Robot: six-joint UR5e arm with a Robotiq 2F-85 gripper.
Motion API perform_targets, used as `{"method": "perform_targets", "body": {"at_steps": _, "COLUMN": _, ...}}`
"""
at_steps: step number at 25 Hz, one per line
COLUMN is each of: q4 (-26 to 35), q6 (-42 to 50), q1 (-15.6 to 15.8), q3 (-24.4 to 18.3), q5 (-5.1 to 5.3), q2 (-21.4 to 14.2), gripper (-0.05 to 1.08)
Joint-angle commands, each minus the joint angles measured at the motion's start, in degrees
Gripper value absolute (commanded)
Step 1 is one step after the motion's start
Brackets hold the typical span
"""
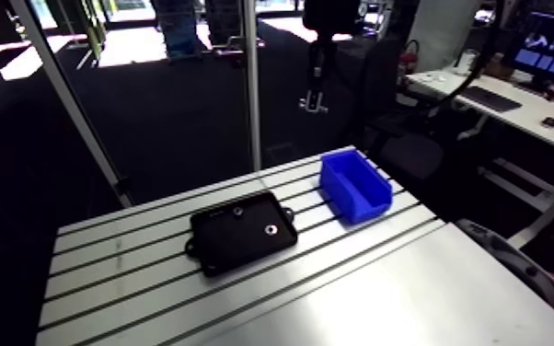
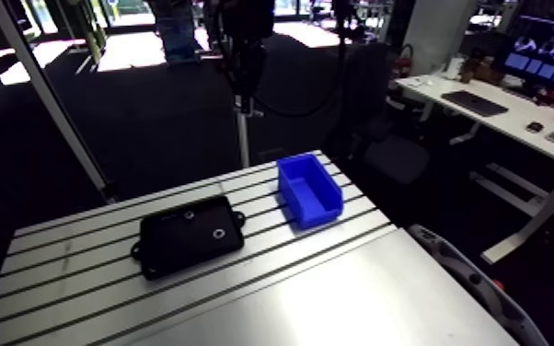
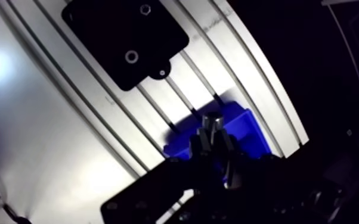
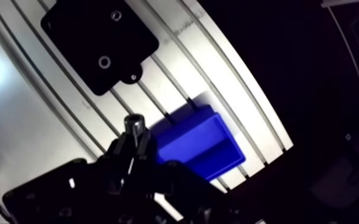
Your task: Pick up the M10 bolt from the tray and put it into the blue bin.
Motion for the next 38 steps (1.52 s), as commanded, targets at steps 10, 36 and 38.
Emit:
{"method": "perform_targets", "body": {"at_steps": 10, "q4": -4.1, "q6": -45.3, "q1": -10.3, "q3": 1.0, "q5": -3.64, "q2": 5.8, "gripper": 1.06}}
{"method": "perform_targets", "body": {"at_steps": 36, "q4": -14.6, "q6": -39.3, "q1": -7.9, "q3": 6.2, "q5": -6.45, "q2": 12.0, "gripper": 1.06}}
{"method": "perform_targets", "body": {"at_steps": 38, "q4": -14.6, "q6": -39.1, "q1": -7.3, "q3": 6.1, "q5": -6.45, "q2": 12.3, "gripper": 1.06}}
